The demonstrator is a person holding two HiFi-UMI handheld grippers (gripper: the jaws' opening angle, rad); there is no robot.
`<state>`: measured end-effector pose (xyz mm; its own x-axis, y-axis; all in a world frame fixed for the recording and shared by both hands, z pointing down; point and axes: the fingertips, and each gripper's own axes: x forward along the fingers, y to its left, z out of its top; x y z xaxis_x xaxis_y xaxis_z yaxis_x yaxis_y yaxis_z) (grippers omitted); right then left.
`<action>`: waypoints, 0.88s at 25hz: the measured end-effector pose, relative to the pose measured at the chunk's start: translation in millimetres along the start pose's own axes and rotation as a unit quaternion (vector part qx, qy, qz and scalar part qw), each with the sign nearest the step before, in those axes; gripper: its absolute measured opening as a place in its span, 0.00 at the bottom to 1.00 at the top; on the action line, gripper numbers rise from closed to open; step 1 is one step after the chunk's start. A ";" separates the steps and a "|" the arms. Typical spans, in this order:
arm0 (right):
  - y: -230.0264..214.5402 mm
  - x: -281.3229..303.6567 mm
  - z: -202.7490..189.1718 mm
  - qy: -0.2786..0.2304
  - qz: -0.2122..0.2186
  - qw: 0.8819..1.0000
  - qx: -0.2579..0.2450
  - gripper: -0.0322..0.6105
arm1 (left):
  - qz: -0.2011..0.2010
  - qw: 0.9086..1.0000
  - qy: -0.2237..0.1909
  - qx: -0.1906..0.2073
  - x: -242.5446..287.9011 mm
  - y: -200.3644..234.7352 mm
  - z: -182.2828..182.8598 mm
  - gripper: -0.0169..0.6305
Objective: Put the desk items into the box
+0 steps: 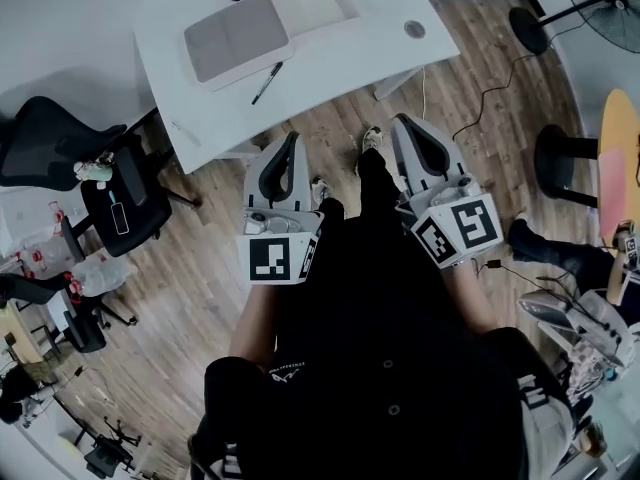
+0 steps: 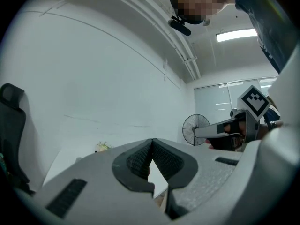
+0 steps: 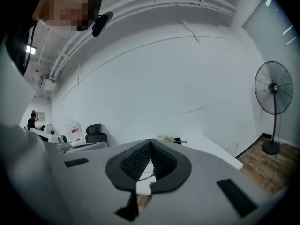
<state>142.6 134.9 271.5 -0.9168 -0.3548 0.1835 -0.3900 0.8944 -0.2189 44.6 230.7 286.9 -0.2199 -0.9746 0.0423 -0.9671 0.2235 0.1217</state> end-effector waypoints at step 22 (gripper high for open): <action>-81.1 164.0 25.9 0.057 0.154 0.986 -0.017 0.05 | 0.159 0.987 0.023 0.010 119.9 58.1 -0.8 0.04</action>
<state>21.6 -2.9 294.6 -0.9746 -0.0341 0.2212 -0.0904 0.9642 -0.2494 -37.9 126.8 299.9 -0.5072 -0.8535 0.1194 -0.8525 0.5172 0.0759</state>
